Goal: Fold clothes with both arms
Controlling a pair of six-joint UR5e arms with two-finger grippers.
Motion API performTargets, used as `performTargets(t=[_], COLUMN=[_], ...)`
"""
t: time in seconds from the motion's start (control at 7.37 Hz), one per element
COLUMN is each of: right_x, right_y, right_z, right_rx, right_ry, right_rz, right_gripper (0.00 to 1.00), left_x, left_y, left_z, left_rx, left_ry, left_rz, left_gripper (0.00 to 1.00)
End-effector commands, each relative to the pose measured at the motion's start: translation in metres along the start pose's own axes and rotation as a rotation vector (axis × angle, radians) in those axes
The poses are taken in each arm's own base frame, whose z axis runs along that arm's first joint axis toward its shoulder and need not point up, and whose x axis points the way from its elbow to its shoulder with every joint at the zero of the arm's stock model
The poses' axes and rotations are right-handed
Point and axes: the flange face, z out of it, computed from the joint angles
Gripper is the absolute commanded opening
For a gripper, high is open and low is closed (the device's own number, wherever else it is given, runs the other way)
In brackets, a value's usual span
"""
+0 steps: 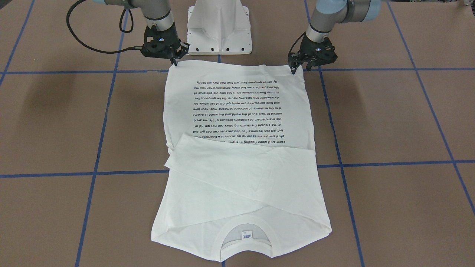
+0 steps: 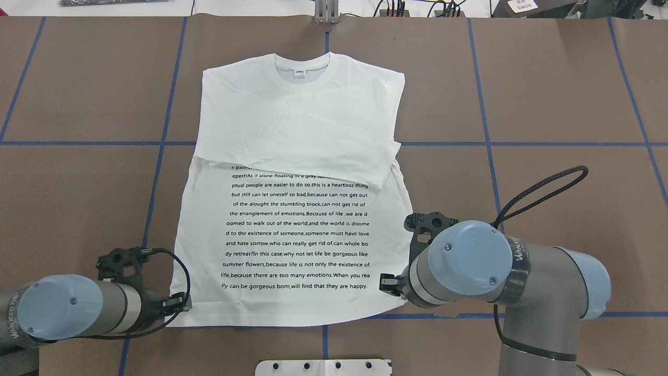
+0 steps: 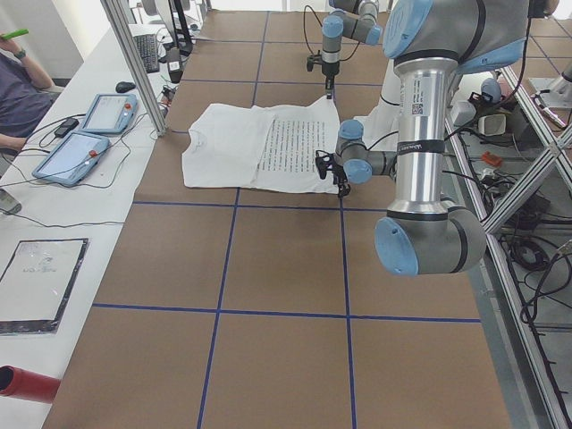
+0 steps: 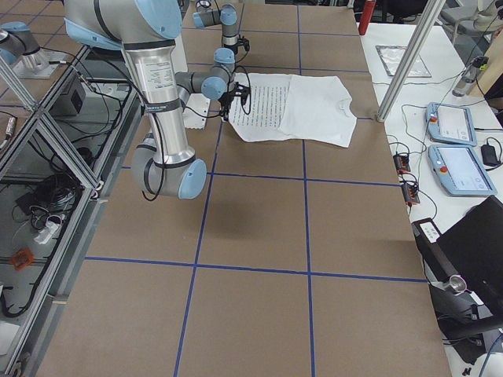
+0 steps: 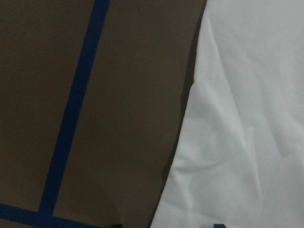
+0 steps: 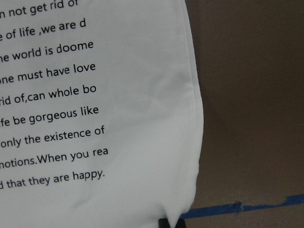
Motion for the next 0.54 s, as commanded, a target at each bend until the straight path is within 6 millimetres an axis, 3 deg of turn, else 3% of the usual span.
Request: performTargets(t=[0.0, 0.41], right_x=[0.0014, 0.0009], right_y=[-0.0020, -0.0032], right_z=[-0.0002, -0.0038], right_rx=[0.001, 0.000], right_ry=[0.001, -0.005], right_rz=[0.002, 0.005], right_gripper=[0.00, 0.00], left_x=[0.0057, 0.0116], left_y=[0.0036, 0.0054], left_z=[0.0000, 0.0029], left_rx=[-0.009, -0.011], left_ry=[0.006, -0.005], left_rz=[0.004, 0.005], left_gripper=[0.65, 0.59])
